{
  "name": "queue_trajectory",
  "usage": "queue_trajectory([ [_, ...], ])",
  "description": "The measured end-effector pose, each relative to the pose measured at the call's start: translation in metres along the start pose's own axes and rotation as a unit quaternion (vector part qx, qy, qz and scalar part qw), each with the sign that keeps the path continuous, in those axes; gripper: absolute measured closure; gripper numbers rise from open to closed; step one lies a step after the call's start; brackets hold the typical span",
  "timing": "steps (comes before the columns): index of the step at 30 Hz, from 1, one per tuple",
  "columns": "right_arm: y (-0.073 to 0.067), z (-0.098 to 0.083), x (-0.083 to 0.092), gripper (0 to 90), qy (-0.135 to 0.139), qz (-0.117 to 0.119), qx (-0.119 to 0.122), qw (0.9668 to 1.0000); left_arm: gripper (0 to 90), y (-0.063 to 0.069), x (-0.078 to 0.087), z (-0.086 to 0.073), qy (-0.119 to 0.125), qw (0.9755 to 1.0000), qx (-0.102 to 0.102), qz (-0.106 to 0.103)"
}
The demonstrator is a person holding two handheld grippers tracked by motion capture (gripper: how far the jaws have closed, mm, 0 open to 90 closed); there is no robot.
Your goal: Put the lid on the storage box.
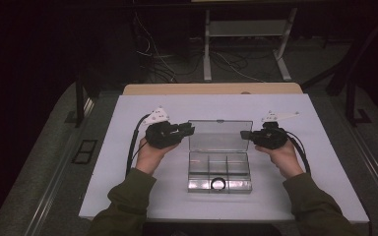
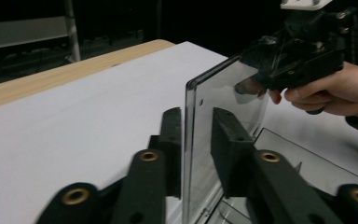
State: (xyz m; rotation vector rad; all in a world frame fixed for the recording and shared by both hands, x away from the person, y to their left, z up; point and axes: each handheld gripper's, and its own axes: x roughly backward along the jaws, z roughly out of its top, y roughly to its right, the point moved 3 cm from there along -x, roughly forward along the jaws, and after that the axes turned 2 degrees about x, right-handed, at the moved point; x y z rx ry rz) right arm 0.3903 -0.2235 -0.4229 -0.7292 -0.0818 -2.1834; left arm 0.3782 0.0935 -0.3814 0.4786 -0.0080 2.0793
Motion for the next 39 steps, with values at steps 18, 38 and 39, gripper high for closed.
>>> queue_trajectory([
  [18, -0.012, -0.013, 0.04, 89.3, -0.004, -0.005, 0.019, 0.9998, 77.1, 0.013, 0.011, -0.005, 0.002, 0.9999, -0.012, -0.008],
  [38, -0.045, -0.016, 0.059, 89.3, 0.02, 0.063, 0.031, 0.9973, 70.5, 0.032, 0.026, -0.017, -0.009, 0.9993, -0.032, -0.02],
  [39, -0.046, -0.016, 0.059, 89.3, 0.022, 0.064, 0.034, 0.9972, 69.3, 0.032, 0.027, -0.018, -0.009, 0.9993, -0.032, -0.018],
])
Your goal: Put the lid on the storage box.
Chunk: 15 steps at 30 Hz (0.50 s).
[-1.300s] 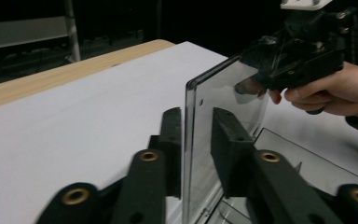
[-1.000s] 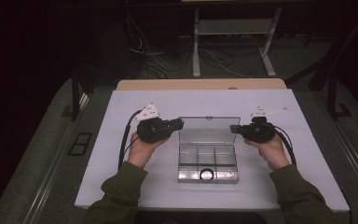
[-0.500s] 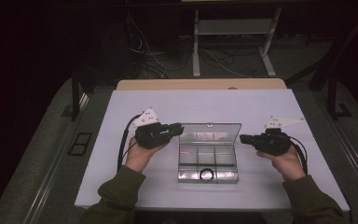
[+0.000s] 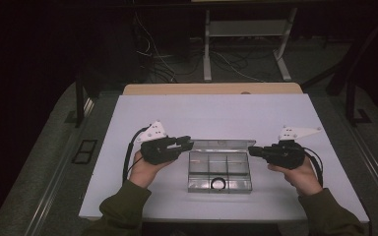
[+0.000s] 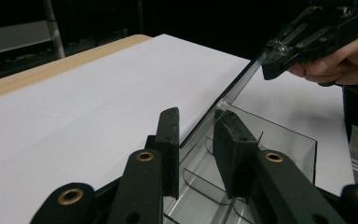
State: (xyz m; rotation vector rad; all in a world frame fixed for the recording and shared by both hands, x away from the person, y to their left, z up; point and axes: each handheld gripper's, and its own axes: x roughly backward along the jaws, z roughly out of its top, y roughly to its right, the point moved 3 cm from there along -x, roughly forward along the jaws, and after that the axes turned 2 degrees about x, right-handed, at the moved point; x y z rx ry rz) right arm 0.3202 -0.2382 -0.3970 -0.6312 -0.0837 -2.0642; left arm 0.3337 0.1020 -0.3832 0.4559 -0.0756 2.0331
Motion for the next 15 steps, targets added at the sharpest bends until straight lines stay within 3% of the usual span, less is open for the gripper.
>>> queue_trajectory([
  [5, -0.003, -0.001, 0.0, 89.3, -0.002, 0.003, 0.0, 1.0, 64.1, 0.001, 0.008, -0.005, 0.0, 1.0, 0.005, 0.004],
  [15, -0.011, -0.009, 0.002, 89.3, -0.009, 0.01, 0.001, 0.9999, 64.2, 0.007, 0.02, -0.021, -0.019, 0.9996, 0.021, -0.006],
])
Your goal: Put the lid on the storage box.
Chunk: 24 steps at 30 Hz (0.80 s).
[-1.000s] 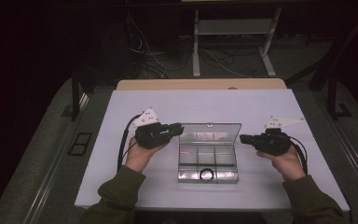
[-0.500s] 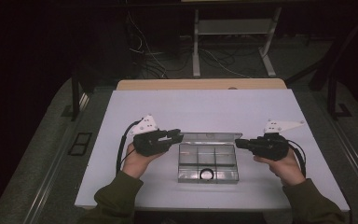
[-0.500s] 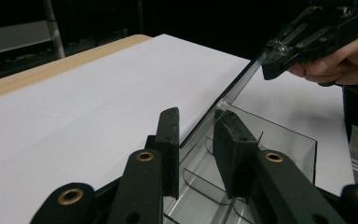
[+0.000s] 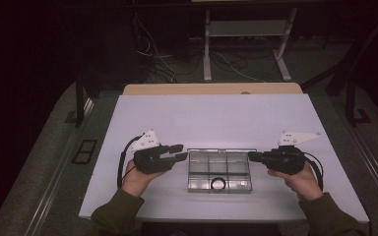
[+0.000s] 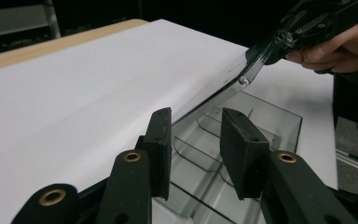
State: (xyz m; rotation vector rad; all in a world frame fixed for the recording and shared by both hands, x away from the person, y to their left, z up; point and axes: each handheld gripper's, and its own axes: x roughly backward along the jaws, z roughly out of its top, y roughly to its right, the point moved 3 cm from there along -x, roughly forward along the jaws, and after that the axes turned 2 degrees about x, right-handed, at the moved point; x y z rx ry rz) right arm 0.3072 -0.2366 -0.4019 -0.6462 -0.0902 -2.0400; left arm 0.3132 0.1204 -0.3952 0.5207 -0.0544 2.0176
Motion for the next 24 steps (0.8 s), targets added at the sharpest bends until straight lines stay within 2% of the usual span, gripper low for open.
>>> queue_trajectory([
  [7, -0.004, -0.005, 0.0, 89.3, -0.005, 0.003, 0.0, 1.0, 79.3, 0.004, 0.002, -0.011, -0.021, 0.9997, 0.011, -0.011],
  [11, -0.007, -0.008, 0.0, 89.3, -0.007, 0.005, 0.001, 1.0, 86.1, 0.007, 0.001, -0.014, -0.032, 0.9992, 0.01, -0.021],
  [14, -0.009, -0.011, -0.001, 89.3, -0.011, 0.007, 0.001, 0.9999, 88.9, 0.009, 0.0, -0.016, -0.037, 0.9988, 0.01, -0.03],
  [24, -0.014, -0.019, -0.003, 89.3, -0.022, 0.007, 0.003, 0.9997, 88.9, 0.015, -0.008, -0.021, -0.049, 0.998, 0.007, -0.039],
])
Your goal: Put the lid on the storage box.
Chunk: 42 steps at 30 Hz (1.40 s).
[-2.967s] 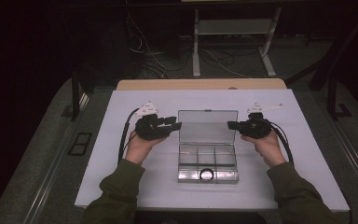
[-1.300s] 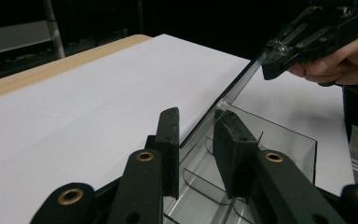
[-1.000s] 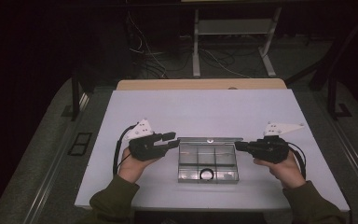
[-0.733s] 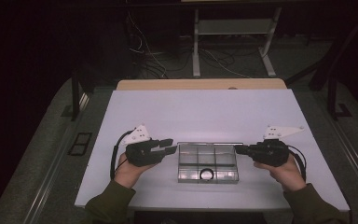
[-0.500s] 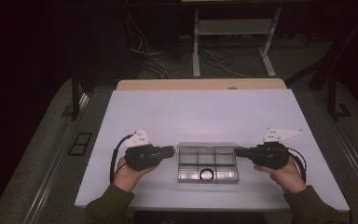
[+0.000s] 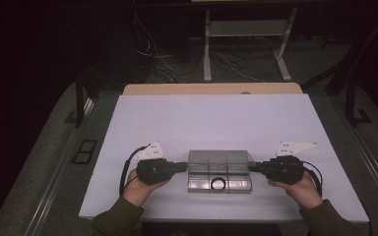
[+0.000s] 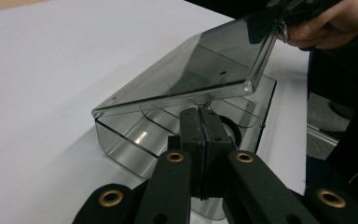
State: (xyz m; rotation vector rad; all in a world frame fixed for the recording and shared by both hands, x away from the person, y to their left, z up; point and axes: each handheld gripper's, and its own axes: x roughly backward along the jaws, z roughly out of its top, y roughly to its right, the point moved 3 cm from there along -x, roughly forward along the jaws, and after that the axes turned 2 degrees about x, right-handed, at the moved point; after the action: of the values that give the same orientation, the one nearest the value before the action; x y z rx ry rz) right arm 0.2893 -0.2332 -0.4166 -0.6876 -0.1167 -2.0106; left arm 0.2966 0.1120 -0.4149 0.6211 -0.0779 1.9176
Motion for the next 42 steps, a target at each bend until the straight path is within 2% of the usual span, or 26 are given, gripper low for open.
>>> queue_trajectory([
  [10, -0.003, -0.004, -0.001, 89.3, -0.008, 0.003, 0.001, 1.0, 88.7, 0.003, -0.005, -0.003, -0.007, 1.0, -0.001, -0.006],
  [15, -0.004, -0.008, -0.003, 89.3, -0.015, 0.006, 0.005, 0.9999, 88.4, 0.004, -0.009, -0.006, -0.019, 0.9998, -0.003, -0.01],
  [22, -0.004, -0.013, -0.004, 89.3, -0.021, 0.007, 0.005, 0.9997, 88.4, 0.004, -0.011, -0.011, -0.023, 0.9997, -0.004, -0.009],
  [26, -0.003, -0.016, -0.004, 89.3, -0.021, 0.01, 0.002, 0.9997, 88.3, 0.004, -0.012, -0.014, -0.026, 0.9996, -0.012, -0.004],
  [37, -0.001, -0.023, -0.007, 89.3, -0.044, -0.003, 0.014, 0.9989, 88.3, -0.001, -0.012, -0.021, -0.04, 0.999, -0.018, 0.0],
  [42, 0.0, -0.024, -0.006, 89.3, -0.046, -0.011, 0.017, 0.9987, 88.3, -0.002, -0.012, -0.022, -0.045, 0.9988, -0.018, 0.001],
])
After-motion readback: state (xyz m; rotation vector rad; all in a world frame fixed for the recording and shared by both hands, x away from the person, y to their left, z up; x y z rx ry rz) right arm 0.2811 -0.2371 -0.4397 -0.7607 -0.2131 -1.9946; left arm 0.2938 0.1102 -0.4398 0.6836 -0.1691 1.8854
